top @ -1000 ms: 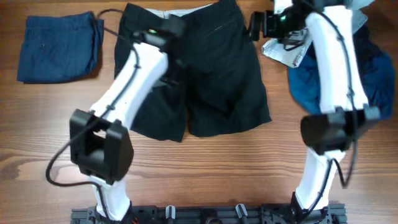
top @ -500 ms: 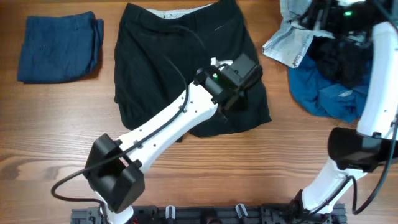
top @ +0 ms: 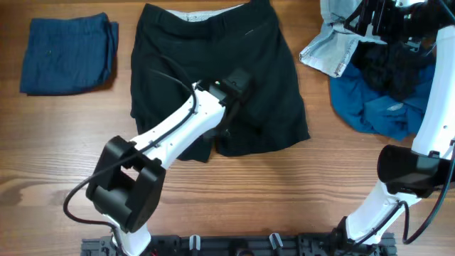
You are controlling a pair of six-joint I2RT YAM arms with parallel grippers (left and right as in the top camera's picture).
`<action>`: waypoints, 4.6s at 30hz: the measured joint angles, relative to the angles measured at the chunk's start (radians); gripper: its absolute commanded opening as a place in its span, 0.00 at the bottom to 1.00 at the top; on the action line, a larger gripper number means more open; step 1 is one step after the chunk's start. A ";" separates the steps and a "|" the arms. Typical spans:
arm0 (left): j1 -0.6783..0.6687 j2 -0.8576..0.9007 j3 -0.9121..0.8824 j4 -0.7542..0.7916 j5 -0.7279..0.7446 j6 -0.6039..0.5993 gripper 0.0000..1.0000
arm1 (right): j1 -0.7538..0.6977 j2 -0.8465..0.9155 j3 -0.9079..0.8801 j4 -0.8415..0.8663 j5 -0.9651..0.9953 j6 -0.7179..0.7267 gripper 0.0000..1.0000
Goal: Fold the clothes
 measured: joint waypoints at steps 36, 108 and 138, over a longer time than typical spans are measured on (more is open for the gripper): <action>0.417 -0.016 -0.241 0.332 -0.049 0.176 0.62 | 0.187 0.212 -0.390 0.298 -0.045 -0.003 0.97; -0.148 -0.140 -0.243 0.464 0.104 0.262 0.62 | 0.269 0.019 -1.005 1.572 0.078 0.206 0.86; -0.268 -0.019 -0.243 0.430 0.108 0.165 0.04 | 0.307 0.379 -0.791 1.585 -0.052 0.319 0.74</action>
